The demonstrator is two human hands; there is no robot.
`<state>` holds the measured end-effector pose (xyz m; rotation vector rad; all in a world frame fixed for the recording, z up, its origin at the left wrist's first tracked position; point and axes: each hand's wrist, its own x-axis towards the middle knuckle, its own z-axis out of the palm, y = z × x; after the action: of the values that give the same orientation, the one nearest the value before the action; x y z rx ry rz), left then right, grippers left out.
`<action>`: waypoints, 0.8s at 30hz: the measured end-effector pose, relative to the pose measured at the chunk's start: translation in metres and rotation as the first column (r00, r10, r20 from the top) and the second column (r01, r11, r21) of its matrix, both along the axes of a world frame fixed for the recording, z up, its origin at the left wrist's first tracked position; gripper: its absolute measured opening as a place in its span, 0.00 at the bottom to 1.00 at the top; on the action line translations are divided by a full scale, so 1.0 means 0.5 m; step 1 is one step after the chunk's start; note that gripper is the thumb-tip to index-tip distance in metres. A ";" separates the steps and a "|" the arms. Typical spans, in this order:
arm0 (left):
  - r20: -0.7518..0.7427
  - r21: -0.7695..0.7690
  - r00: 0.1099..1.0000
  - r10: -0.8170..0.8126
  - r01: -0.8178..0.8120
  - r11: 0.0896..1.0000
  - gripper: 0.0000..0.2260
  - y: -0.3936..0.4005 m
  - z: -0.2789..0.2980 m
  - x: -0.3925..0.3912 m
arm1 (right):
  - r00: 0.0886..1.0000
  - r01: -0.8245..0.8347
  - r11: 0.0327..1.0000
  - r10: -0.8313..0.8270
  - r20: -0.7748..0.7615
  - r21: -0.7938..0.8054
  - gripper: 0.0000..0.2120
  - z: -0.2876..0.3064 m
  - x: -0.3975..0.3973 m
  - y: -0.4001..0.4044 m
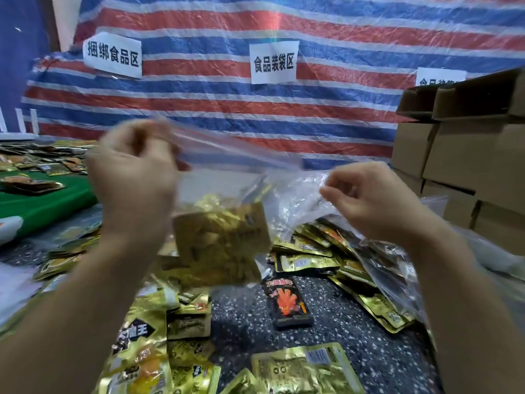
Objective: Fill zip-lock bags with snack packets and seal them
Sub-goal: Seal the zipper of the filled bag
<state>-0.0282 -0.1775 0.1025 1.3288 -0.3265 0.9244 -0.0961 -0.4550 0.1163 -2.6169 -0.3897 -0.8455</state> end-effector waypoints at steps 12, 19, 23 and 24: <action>0.049 0.180 0.994 -0.097 0.086 0.980 0.09 -0.027 -0.002 0.010 | 0.978 -0.147 0.956 0.179 -0.107 0.255 0.34 -0.010 0.028 0.114; -0.032 0.185 0.941 -0.338 0.338 0.923 0.07 -0.087 -0.022 -0.027 | 0.955 -0.209 0.964 0.237 -0.177 0.163 0.30 -0.029 0.031 0.127; -0.061 0.231 0.907 -0.417 0.419 0.878 0.07 -0.104 -0.039 -0.036 | 0.922 -0.253 0.962 0.272 -0.274 0.105 0.17 -0.046 0.031 0.147; -0.065 0.239 0.899 -0.433 0.435 0.868 0.07 -0.106 -0.043 -0.037 | 0.916 -0.260 0.962 0.273 -0.293 0.085 0.17 -0.047 0.031 0.151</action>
<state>-0.0468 -0.2307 0.0810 1.4068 -0.7231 0.5052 -0.0806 -0.3794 0.0927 -2.5186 -0.6145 -0.3521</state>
